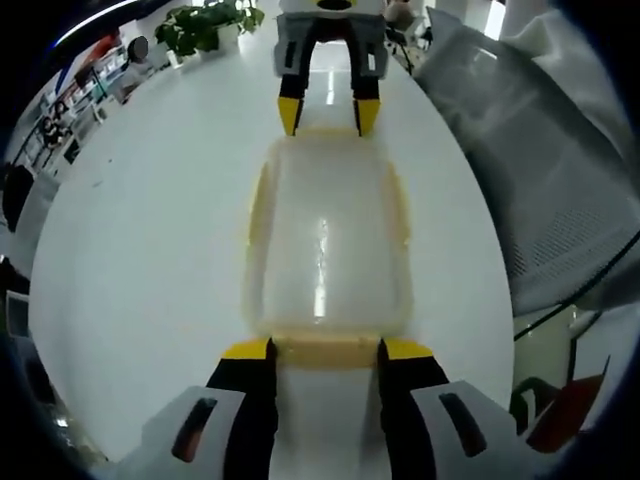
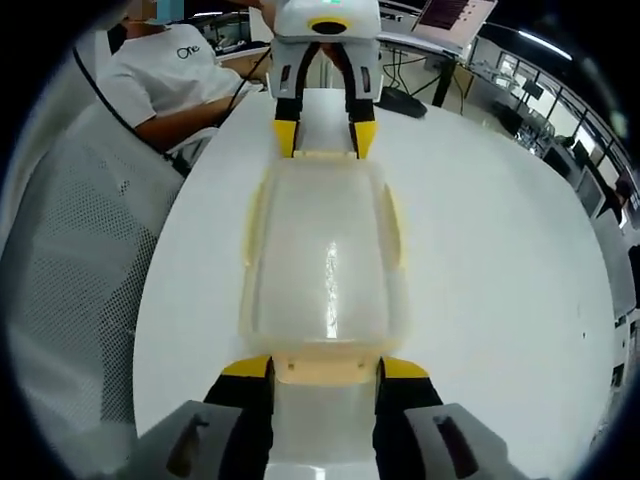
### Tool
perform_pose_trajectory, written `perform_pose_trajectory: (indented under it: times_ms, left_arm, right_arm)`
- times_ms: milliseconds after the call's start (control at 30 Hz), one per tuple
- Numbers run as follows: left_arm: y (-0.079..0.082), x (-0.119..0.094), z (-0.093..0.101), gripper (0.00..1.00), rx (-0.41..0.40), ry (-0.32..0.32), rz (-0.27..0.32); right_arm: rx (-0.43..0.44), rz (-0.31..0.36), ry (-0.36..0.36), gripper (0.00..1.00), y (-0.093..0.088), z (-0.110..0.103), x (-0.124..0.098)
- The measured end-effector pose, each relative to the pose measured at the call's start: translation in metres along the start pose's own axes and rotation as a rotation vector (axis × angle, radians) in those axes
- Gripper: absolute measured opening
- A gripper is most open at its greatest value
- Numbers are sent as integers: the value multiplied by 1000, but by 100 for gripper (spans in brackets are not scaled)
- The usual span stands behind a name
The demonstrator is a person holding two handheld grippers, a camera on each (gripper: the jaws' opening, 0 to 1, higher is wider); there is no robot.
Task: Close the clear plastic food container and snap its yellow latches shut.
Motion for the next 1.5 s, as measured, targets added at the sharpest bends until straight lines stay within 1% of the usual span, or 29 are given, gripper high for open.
perform_pose_trajectory:
  times_ms: [33,133,167,233,300,367,433,533,900,1100,1233,1300,1367,1500]
  left_arm:
    - [1,0,0,38,-8,3,-11]
    - [2,-1,1,38,5,8,-11]
    - [2,-2,3,38,31,20,-9]
    - [3,-3,5,38,14,15,-16]
    - [4,-6,5,38,15,14,-14]
    - [6,-10,6,38,6,4,-13]
    - [8,-13,6,38,12,3,-11]
    - [12,-19,7,38,13,-4,-7]
    - [27,-37,8,37,25,12,-5]
    - [35,-50,9,37,21,11,-8]
    - [40,-58,9,37,18,20,-2]
    - [43,-61,11,37,30,24,-8]
    - [47,-64,13,38,34,12,-16]
    - [54,-69,14,37,34,20,-11]
  right_arm:
    - [2,-3,-1,37,0,0,0]
    - [-2,-7,-7,37,1,-2,-1]
    - [-3,-6,-7,37,0,-3,-1]
    - [-10,4,-7,37,0,-5,-4]
    - [-15,7,-2,37,1,-6,-6]
    - [-14,24,14,37,2,-9,-11]
    - [-17,31,14,37,2,-11,-14]
    - [-17,39,19,37,2,-14,-19]
    - [-26,54,12,37,6,-24,-41]
    - [-34,63,13,37,8,-29,-52]
    - [-40,78,9,37,8,-34,-61]
    - [-24,103,24,37,8,-36,-65]
    - [-38,100,27,37,8,-39,-70]
    - [-41,96,23,37,7,-44,-77]
Point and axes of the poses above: the point that each gripper's makers call its tool centre point, and the gripper's own axes: x roughly forward along the fingers, z roughly to its right, y roughly out of its top, the point moved 10 cm from there along -x, roughly backward along the fingers, and after that the axes turned 14 degrees about y, right-handed, at the moved point
